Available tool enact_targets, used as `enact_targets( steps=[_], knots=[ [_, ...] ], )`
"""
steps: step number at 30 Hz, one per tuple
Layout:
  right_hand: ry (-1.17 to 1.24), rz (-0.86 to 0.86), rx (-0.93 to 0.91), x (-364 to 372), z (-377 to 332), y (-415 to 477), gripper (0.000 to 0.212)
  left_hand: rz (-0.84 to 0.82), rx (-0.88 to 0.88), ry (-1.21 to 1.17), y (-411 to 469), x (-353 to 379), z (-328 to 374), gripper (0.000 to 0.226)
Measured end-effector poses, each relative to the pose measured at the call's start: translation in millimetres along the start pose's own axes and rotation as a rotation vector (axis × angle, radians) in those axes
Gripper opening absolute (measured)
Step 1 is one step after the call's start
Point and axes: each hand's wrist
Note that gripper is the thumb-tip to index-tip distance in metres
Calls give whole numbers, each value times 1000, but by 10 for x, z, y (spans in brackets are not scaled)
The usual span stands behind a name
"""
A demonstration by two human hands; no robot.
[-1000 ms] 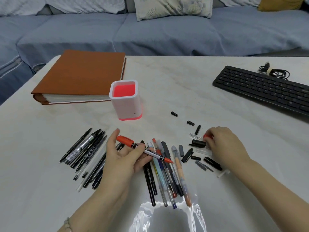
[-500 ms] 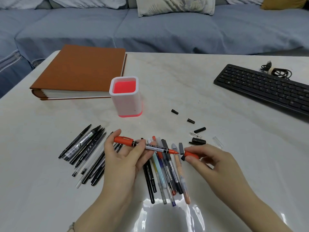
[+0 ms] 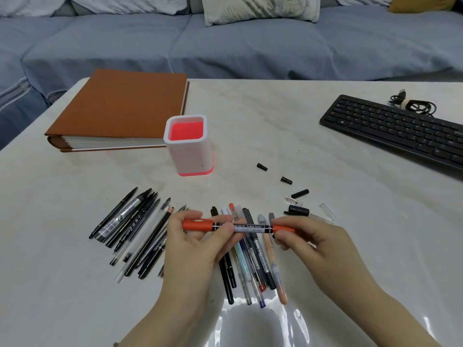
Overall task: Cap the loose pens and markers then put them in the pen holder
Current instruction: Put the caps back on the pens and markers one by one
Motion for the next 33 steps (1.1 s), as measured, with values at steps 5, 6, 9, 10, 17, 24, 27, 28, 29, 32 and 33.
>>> enact_targets(
  steps=[5,6,9,10,17,24,27,28,29,32,33],
  knots=[
    [-29,-64,-76,-92,-8,2,10,-67,-65,440,83,-188,92,31],
    [-42,-89,-84,-109,4,4,13,-97,-61,531,86,-205,131,31],
    [-174,-182,-139,-151,77,22,32,-184,-55,633,59,-216,216,26],
    [-244,-217,-166,-152,100,31,36,-193,-40,649,51,-215,229,23],
    [-422,-279,-306,-110,106,62,37,-124,1,519,2,-275,53,9],
    [-332,-285,-346,-117,138,102,26,-83,307,675,-5,-316,-18,34],
    [-268,-272,-330,-107,134,95,20,-117,521,793,-9,-340,-4,20],
    [-242,-268,-308,-111,134,97,20,-122,543,798,3,-361,-7,19],
    [-228,-264,-295,-121,134,100,21,-122,523,780,17,-374,-10,18],
    [-382,-418,-284,-105,149,115,28,-96,357,788,57,-351,-24,21],
    [-498,-520,-274,-70,161,108,29,-120,298,860,53,-318,-22,21]
  ],
)
Point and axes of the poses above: each hand's wrist, its own y-axis towards the middle knuckle, its own x-axis out of the palm, z = x × y, and after that the axes turned 7 degrees about -x, right-handed
